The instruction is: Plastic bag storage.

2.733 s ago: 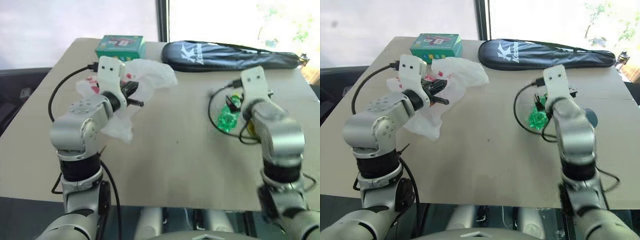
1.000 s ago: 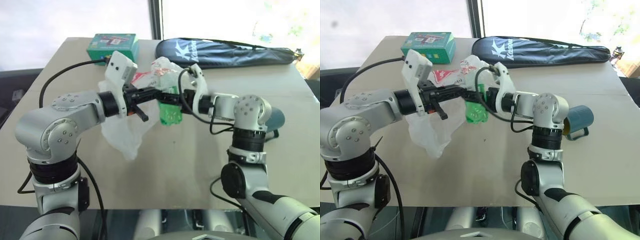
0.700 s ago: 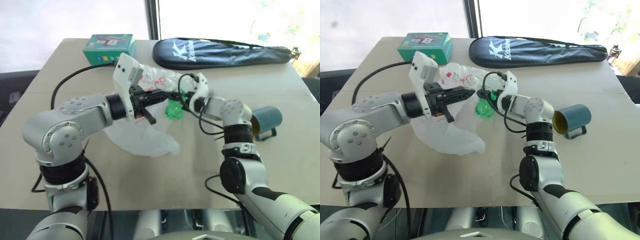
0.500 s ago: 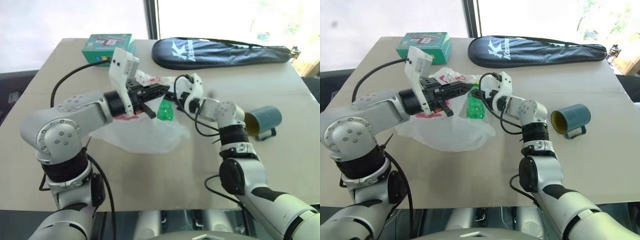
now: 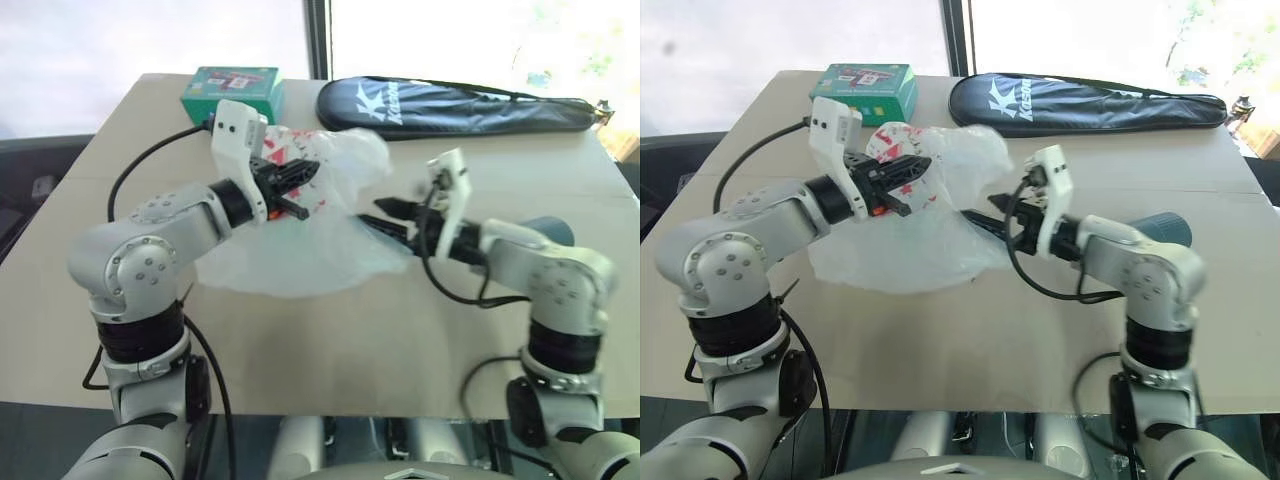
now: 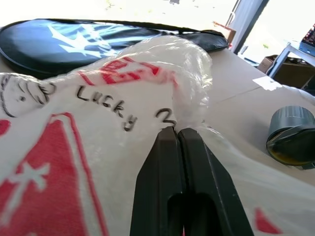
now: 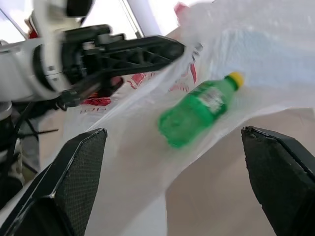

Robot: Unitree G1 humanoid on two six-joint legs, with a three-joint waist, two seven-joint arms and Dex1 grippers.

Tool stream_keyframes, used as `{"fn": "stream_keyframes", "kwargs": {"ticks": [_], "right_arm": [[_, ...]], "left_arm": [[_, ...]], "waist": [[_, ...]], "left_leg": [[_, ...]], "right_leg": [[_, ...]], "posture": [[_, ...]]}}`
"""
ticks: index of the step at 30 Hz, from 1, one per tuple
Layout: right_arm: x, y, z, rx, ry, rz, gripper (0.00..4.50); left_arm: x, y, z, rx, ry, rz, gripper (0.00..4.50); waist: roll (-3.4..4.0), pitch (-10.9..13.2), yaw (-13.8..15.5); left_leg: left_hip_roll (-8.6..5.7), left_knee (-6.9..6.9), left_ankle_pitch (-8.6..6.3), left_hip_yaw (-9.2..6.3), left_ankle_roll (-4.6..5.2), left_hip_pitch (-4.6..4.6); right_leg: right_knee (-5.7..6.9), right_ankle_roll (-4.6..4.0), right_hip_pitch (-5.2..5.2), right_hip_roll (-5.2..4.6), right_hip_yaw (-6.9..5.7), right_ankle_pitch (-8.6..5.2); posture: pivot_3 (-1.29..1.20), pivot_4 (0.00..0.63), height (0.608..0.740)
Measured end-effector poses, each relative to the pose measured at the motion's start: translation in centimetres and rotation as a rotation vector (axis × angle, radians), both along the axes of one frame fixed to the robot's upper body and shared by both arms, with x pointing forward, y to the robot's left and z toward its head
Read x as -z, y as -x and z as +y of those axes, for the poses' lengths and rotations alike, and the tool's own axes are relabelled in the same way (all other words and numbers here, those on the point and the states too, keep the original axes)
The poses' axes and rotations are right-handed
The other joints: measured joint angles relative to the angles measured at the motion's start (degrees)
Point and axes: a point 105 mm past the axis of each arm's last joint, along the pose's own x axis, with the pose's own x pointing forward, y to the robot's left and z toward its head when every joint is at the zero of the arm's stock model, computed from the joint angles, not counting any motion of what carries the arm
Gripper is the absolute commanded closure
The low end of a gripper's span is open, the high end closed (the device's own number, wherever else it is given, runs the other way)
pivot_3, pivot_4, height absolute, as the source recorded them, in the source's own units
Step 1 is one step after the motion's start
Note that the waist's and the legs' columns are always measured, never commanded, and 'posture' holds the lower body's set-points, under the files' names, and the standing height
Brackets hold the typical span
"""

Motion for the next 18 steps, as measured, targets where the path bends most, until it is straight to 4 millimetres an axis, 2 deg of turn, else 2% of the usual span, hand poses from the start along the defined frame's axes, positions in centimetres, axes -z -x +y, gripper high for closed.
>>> {"fn": "stream_keyframes", "kwargs": {"ticks": [3,4,6,8,11,13,15,18], "right_arm": [[1.1,1.2,-4.4,0.158,0.212,-0.067,0.07],[2.0,2.1,-6.5,0.221,0.338,-0.074,0.07],[3.4,3.2,-9.1,0.299,0.483,-0.062,0.07],[3.4,3.7,-10.3,0.347,0.490,-0.067,0.07],[2.1,3.2,-10.4,0.415,0.361,-0.123,0.07],[2.2,3.2,-10.6,0.433,0.347,-0.121,0.07],[3.4,3.7,-11.7,0.450,0.405,-0.062,0.07],[5.5,4.9,-14.6,0.501,0.496,0.079,0.07]], "left_arm": [[0.1,-0.2,0.0,-0.015,-0.024,-0.035,4.50],[0.2,-0.6,0.6,-0.047,-0.030,-0.046,4.50],[0.3,-1.1,1.5,-0.097,-0.031,-0.053,4.50],[0.5,-1.3,1.5,-0.101,-0.030,-0.059,4.50],[0.6,-1.3,0.7,-0.078,-0.041,-0.073,4.50],[0.8,-1.1,0.0,-0.044,-0.048,-0.076,4.50],[0.9,-1.0,-0.3,-0.020,-0.050,-0.075,4.50],[1.0,-0.5,-0.4,0.027,-0.035,-0.051,4.50]], "waist": [[0.01,0.0,0.4],[-0.02,0.0,0.7],[-0.07,0.0,0.9],[-0.16,0.1,0.6],[-0.20,0.1,0.4],[-0.20,0.1,0.5],[-0.21,0.1,0.9],[-0.25,0.1,1.6]], "left_leg": [[-0.06,-0.01,-0.01,0.03,0.03,-0.06],[-0.06,-0.01,-0.03,0.03,0.06,-0.08],[-0.02,-0.02,-0.03,0.03,0.06,-0.05],[0.04,0.03,-0.02,0.05,0.05,0.00],[0.04,0.12,-0.02,0.05,0.05,0.05],[0.01,0.13,-0.02,0.03,0.05,0.04],[-0.01,0.13,-0.02,0.02,0.06,0.01],[-0.02,0.14,-0.02,0.00,0.07,-0.03]], "right_leg": [[-0.11,0.01,0.00,-0.07,0.02,-0.01],[-0.20,0.03,0.01,-0.06,0.02,-0.02],[-0.25,0.04,0.05,-0.01,0.04,-0.02],[-0.18,0.05,0.06,0.03,0.06,-0.02],[-0.01,0.06,0.07,0.03,0.08,-0.02],[0.01,0.07,0.07,0.02,0.07,-0.02],[-0.01,0.06,0.08,0.01,0.05,-0.02],[-0.09,0.09,0.11,0.01,0.05,-0.04]], "posture": [[0.00,0.150,0.740],[0.00,0.150,0.740],[0.00,0.150,0.740],[0.00,0.150,0.740],[0.00,0.150,0.740],[0.00,0.150,0.740],[0.00,0.150,0.740],[0.00,0.150,0.740]]}}
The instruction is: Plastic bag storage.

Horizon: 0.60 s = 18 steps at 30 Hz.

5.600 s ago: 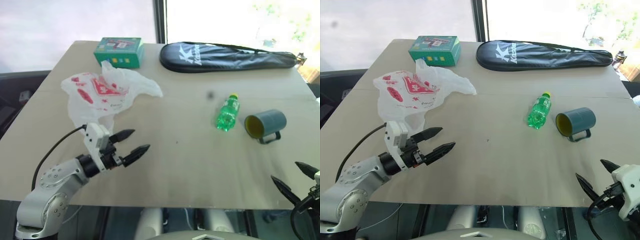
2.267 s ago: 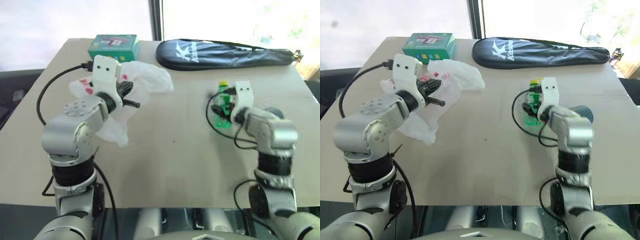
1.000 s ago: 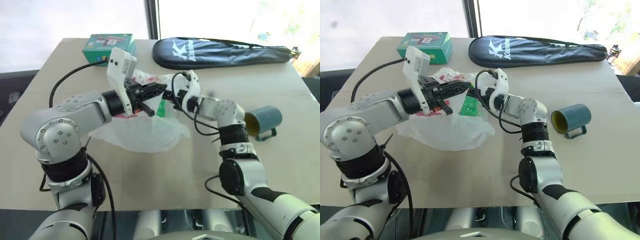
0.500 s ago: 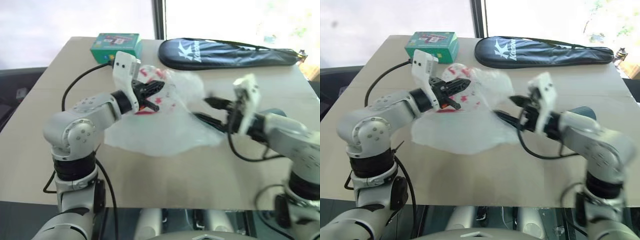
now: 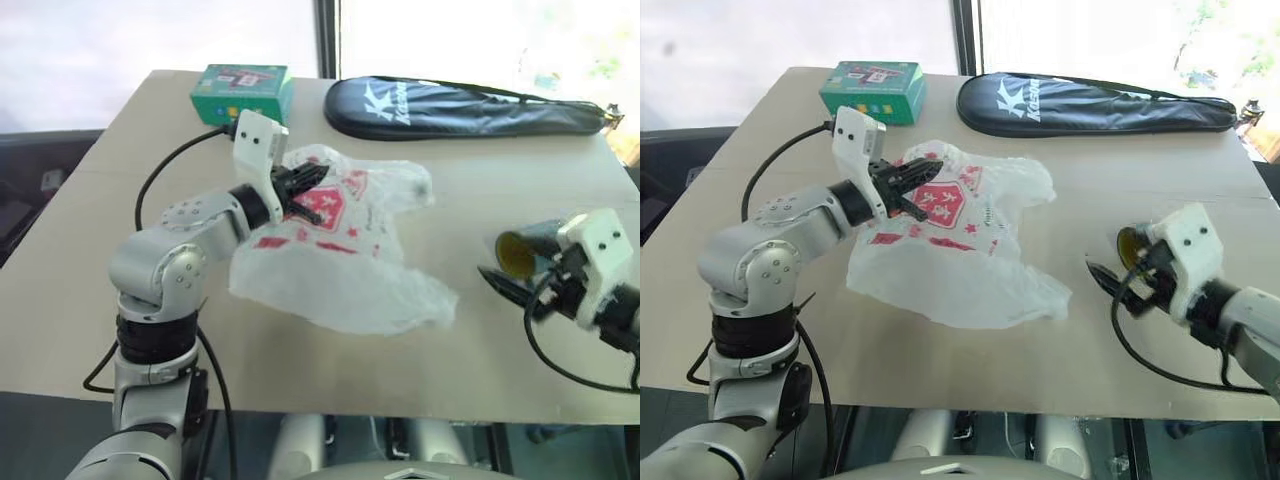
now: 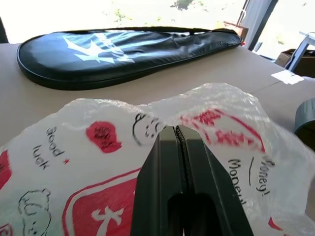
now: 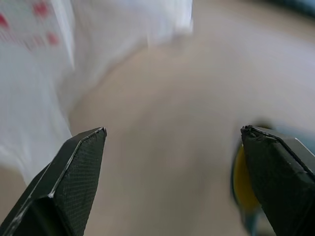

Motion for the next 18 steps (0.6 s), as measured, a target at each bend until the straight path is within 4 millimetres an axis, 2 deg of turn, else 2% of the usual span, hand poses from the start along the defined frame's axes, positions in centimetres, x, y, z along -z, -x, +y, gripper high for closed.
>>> {"fn": "stream_keyframes", "kwargs": {"ticks": [1,4,6,8,10,13,15,16,18], "right_arm": [[0.2,0.1,-0.4,0.012,0.006,0.016,0.07],[0.7,0.5,-1.1,0.020,-0.001,0.026,0.00],[1.2,0.5,-1.3,0.013,-0.005,0.036,0.00],[1.4,-0.1,-0.6,-0.010,-0.035,0.009,0.00],[1.8,-1.0,0.7,-0.050,-0.053,-0.012,0.00],[3.8,-2.3,3.7,-0.134,-0.044,-0.012,0.00],[4.9,-2.2,5.5,-0.200,-0.067,0.011,0.00],[5.9,-1.8,7.4,-0.282,-0.098,0.043,0.00],[6.5,-1.1,9.5,-0.376,-0.143,0.076,0.00]], "left_arm": [[0.1,0.2,-0.1,0.019,0.003,0.010,4.50],[0.5,1.9,-1.2,0.164,0.009,0.083,3.68],[0.6,3.5,-2.1,0.263,-0.032,0.102,2.80],[0.9,4.2,-2.6,0.303,-0.087,0.103,1.90],[1.4,4.5,-3.0,0.330,-0.124,0.111,1.90],[1.8,4.6,-2.7,0.339,-0.159,0.104,1.90],[1.9,4.4,-2.1,0.313,-0.178,0.094,1.90],[2.4,4.4,-1.3,0.298,-0.201,0.104,1.90],[3.7,4.8,-0.3,0.298,-0.235,0.146,1.90]], "waist": [[0.00,0.0,0.0],[0.00,0.0,-0.3],[0.00,0.0,-0.3],[0.01,0.0,-0.4],[0.02,0.0,-0.5],[0.01,0.0,-0.3],[0.01,0.0,-0.3],[0.01,0.0,-0.4],[0.03,0.0,-0.5]], "left_leg": [[0.00,0.00,0.00,0.00,0.00,0.01],[0.04,0.02,0.00,0.00,-0.01,0.06],[0.04,0.01,0.01,0.00,-0.01,0.09],[0.05,0.05,0.01,0.02,-0.02,0.17],[0.04,0.07,0.01,0.02,-0.01,0.21],[0.04,0.07,0.00,-0.02,-0.01,0.18],[0.03,0.05,0.00,-0.02,-0.01,0.12],[0.04,0.04,0.01,-0.01,-0.02,0.12],[0.04,0.02,0.01,0.01,-0.02,0.09]], "right_leg": [[0.00,0.00,0.00,0.01,0.01,0.00],[0.05,0.02,0.00,0.05,0.03,-0.02],[0.07,0.03,0.01,0.07,0.04,-0.02],[0.08,0.04,0.07,0.10,0.08,-0.02],[0.09,0.04,0.11,0.12,0.09,-0.03],[0.09,0.02,0.10,0.12,0.05,-0.03],[0.08,0.01,0.03,0.11,0.05,-0.03],[0.07,0.00,0.02,0.12,0.07,-0.03],[0.06,0.00,-0.01,0.11,0.09,-0.04]], "posture": [[0.00,0.150,0.740],[0.00,0.150,0.740],[0.00,0.150,0.740],[0.00,0.150,0.740],[0.00,0.150,0.740],[0.00,0.150,0.740],[0.00,0.150,0.740],[0.00,0.150,0.740],[0.00,0.150,0.740]]}}
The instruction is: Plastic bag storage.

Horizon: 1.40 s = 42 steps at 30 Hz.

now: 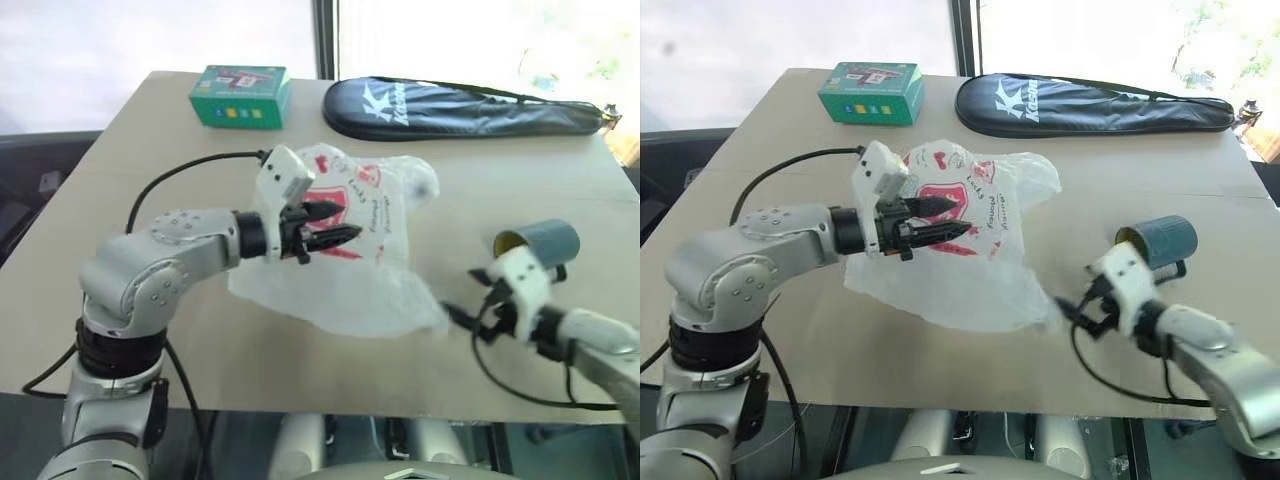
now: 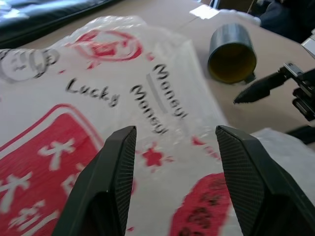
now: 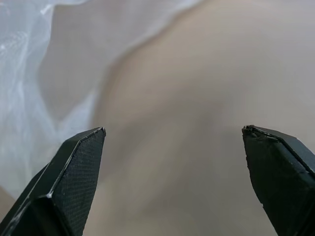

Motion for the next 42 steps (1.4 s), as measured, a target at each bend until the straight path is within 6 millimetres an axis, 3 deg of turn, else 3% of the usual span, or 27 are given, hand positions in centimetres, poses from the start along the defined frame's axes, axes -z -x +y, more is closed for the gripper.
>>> {"fn": "stream_keyframes", "kwargs": {"ticks": [2,4,7,10,17,20,24,29,32,34,40,42], "right_arm": [[-0.3,0.6,2.5,-0.124,-0.078,0.024,0.00],[-0.9,1.0,3.8,-0.204,-0.124,0.031,0.00],[-2.0,1.4,5.2,-0.321,-0.178,0.038,0.00],[-2.9,0.5,6.5,-0.373,-0.220,0.024,0.00],[-3.2,-0.9,7.2,-0.381,-0.208,0.012,0.00],[-3.0,-1.1,7.0,-0.361,-0.195,0.006,0.00],[-2.6,-1.0,6.6,-0.338,-0.187,0.014,0.00],[-2.5,-0.7,6.5,-0.333,-0.194,0.017,0.00],[-3.1,-0.2,7.2,-0.370,-0.246,0.026,0.00],[-3.9,0.3,7.5,-0.407,-0.272,0.017,0.00],[-4.2,0.3,6.8,-0.408,-0.244,0.014,0.00],[-4.6,0.8,5.1,-0.351,-0.227,-0.018,0.00]], "left_arm": [[2.6,0.7,1.9,0.002,-0.119,0.044,1.90],[4.2,0.4,3.0,-0.010,-0.211,0.046,1.90],[6.1,-1.6,5.1,-0.086,-0.358,-0.015,1.90],[7.6,-4.0,7.0,-0.143,-0.498,-0.096,1.90],[5.9,-10.4,8.5,-0.198,-0.645,-0.360,1.90],[5.3,-12.0,8.6,-0.221,-0.557,-0.343,1.90],[1.8,-9.7,6.6,-0.094,-0.183,-0.142,1.90],[-3.3,-5.2,3.9,-0.003,0.046,0.031,0.29],[-3.3,-3.4,0.7,-0.011,-0.003,0.056,0.11],[-2.6,-3.2,-0.4,-0.049,-0.069,0.055,0.11],[-1.1,-4.7,0.2,-0.297,-0.259,-0.027,0.11],[-1.4,-4.9,-0.3,-0.352,-0.256,-0.079,0.11]], "waist": [[0.00,0.0,-0.5],[0.01,0.0,-0.2],[0.00,0.0,0.6],[-0.01,0.0,0.5],[-0.05,0.0,0.6],[-0.07,0.0,0.4],[-0.23,0.1,-0.1],[-0.24,0.1,-0.9],[-0.24,0.1,-0.7],[-0.24,0.1,-0.8],[-0.23,0.1,-0.8],[-0.22,0.1,0.1]], "left_leg": [[0.00,0.00,0.00,0.01,0.00,0.00],[-0.01,0.02,0.00,-0.03,0.00,0.00],[-0.04,0.06,-0.01,-0.16,0.01,0.05],[-0.03,0.06,-0.02,-0.15,0.01,0.02],[-0.05,0.09,-0.01,-0.16,0.05,-0.14],[-0.05,0.12,-0.02,-0.10,0.08,-0.19],[-0.01,0.21,-0.04,-0.08,0.11,-0.37],[-0.01,0.30,-0.04,-0.22,0.11,-0.31],[-0.03,0.47,-0.06,-0.43,0.12,-0.08],[-0.03,0.55,-0.06,-0.48,0.12,0.00],[-0.01,0.55,-0.06,-0.53,0.11,-0.02],[-0.05,0.54,-0.06,-0.54,0.12,-0.10]], "right_leg": [[-0.01,0.00,-0.01,-0.01,-0.02,0.00],[0.00,0.00,0.02,-0.05,-0.12,0.00],[-0.02,-0.01,0.12,-0.10,-0.28,0.00],[0.00,-0.03,0.11,-0.10,-0.26,0.01],[0.05,-0.03,0.01,-0.07,-0.42,0.02],[0.08,-0.02,-0.06,-0.08,-0.48,0.02],[0.01,-0.01,-0.18,-0.10,-0.46,0.02],[0.04,0.01,-0.06,-0.12,-0.37,0.00],[0.08,0.03,0.36,-0.11,-0.49,0.00],[0.11,0.04,0.46,-0.09,-0.51,0.00],[0.17,0.01,0.43,-0.06,-0.52,0.01],[0.04,0.01,0.44,-0.12,-0.54,0.01]], "posture": [[0.00,0.150,0.740],[0.00,0.150,0.740],[0.00,0.150,0.740],[0.00,0.150,0.740],[0.00,0.150,0.740],[0.00,0.150,0.740],[0.00,0.150,0.740],[0.00,0.150,0.740],[0.00,0.150,0.740],[0.00,0.150,0.740],[0.00,0.150,0.740],[0.00,0.150,0.740]]}}
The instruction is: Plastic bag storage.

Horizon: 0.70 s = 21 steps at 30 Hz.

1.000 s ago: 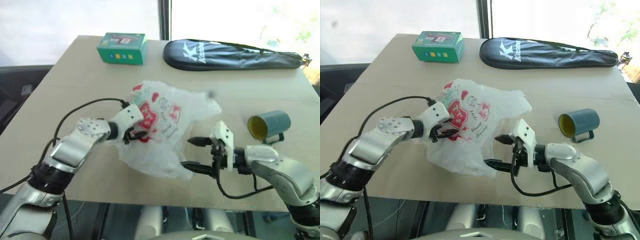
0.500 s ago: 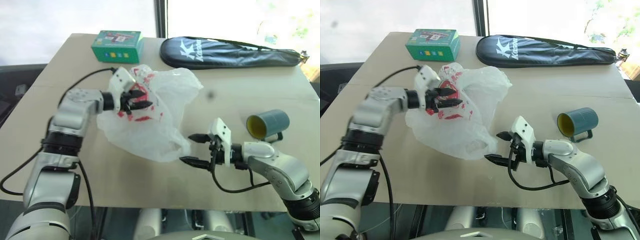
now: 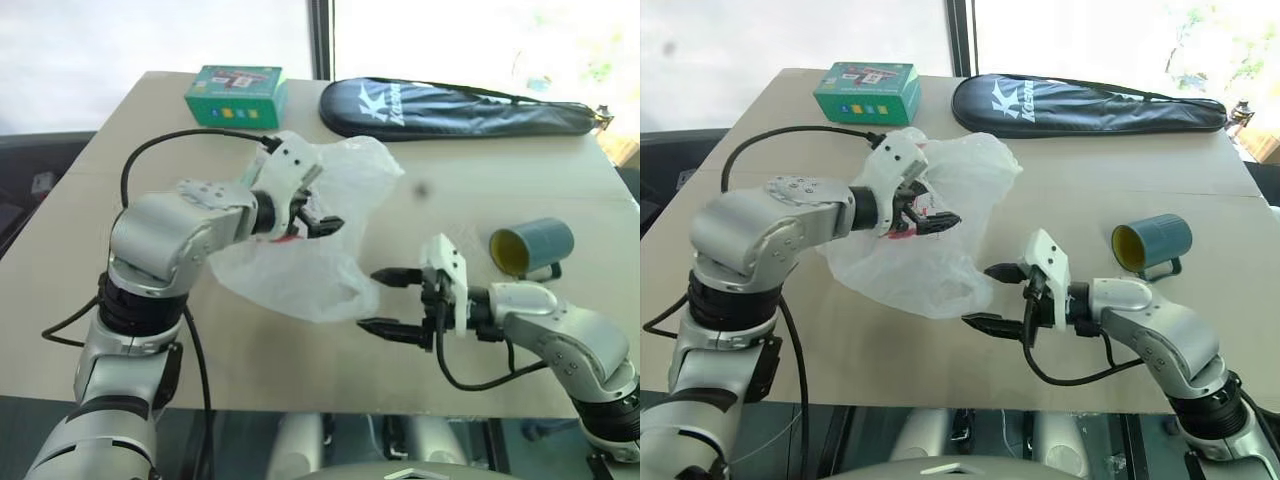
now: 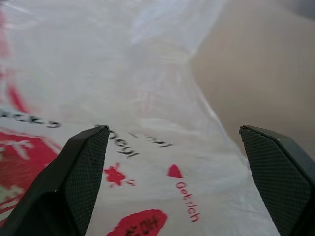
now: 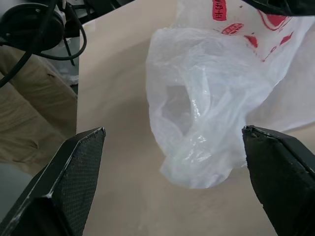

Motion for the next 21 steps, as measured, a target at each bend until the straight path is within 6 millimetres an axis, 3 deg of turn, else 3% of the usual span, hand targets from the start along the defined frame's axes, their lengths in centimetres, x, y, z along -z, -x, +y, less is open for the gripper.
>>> {"fn": "stream_keyframes", "kwargs": {"ticks": [2,6,9,14,18,21], "right_arm": [[-0.4,0.1,-0.9,0.038,0.002,-0.023,0.00],[-2.0,1.9,-5.4,0.212,0.031,-0.143,0.00],[-3.6,3.1,-7.6,0.299,0.051,-0.252,0.00],[-3.9,3.7,-9.3,0.356,0.085,-0.298,0.00],[-3.7,3.5,-9.9,0.397,0.112,-0.328,0.00],[-3.2,3.5,-10.5,0.433,0.147,-0.335,0.00]], "left_arm": [[0.0,-0.1,-0.1,-0.019,-0.001,-0.012,0.11],[0.6,-0.1,-0.5,-0.072,0.041,-0.012,0.11],[0.9,-0.6,-1.2,-0.106,0.089,-0.006,0.11],[2.5,-2.4,-1.8,-0.196,0.145,0.043,0.11],[3.7,-4.8,-0.6,-0.324,0.105,-0.021,1.33],[2.6,-5.1,-0.2,-0.326,0.169,-0.076,2.68]], "waist": [[-0.02,0.0,0.4],[-0.01,0.0,1.2],[0.08,0.0,0.6],[0.09,0.0,0.5],[0.09,0.0,0.3],[0.09,0.0,0.5]], "left_leg": [[0.00,0.05,-0.02,0.00,0.04,-0.04],[-0.04,0.10,-0.07,-0.03,0.10,-0.02],[0.01,0.18,-0.08,-0.10,0.09,0.18],[0.00,0.21,-0.08,-0.14,0.10,0.27],[0.00,0.21,-0.08,-0.13,0.09,0.21],[0.00,0.21,-0.08,-0.14,0.09,0.11]], "right_leg": [[-0.03,0.01,0.00,-0.01,-0.01,0.00],[-0.01,0.10,0.08,-0.06,-0.03,-0.05],[0.03,0.10,0.30,-0.02,-0.08,-0.05],[0.05,0.10,0.43,-0.02,-0.09,-0.05],[0.05,0.09,0.35,-0.01,-0.07,-0.05],[0.00,0.09,0.30,-0.04,-0.10,-0.05]], "posture": [[0.00,0.150,0.740],[0.00,0.150,0.740],[0.00,0.150,0.740],[0.00,0.150,0.740],[0.00,0.150,0.740],[0.00,0.150,0.740]]}}
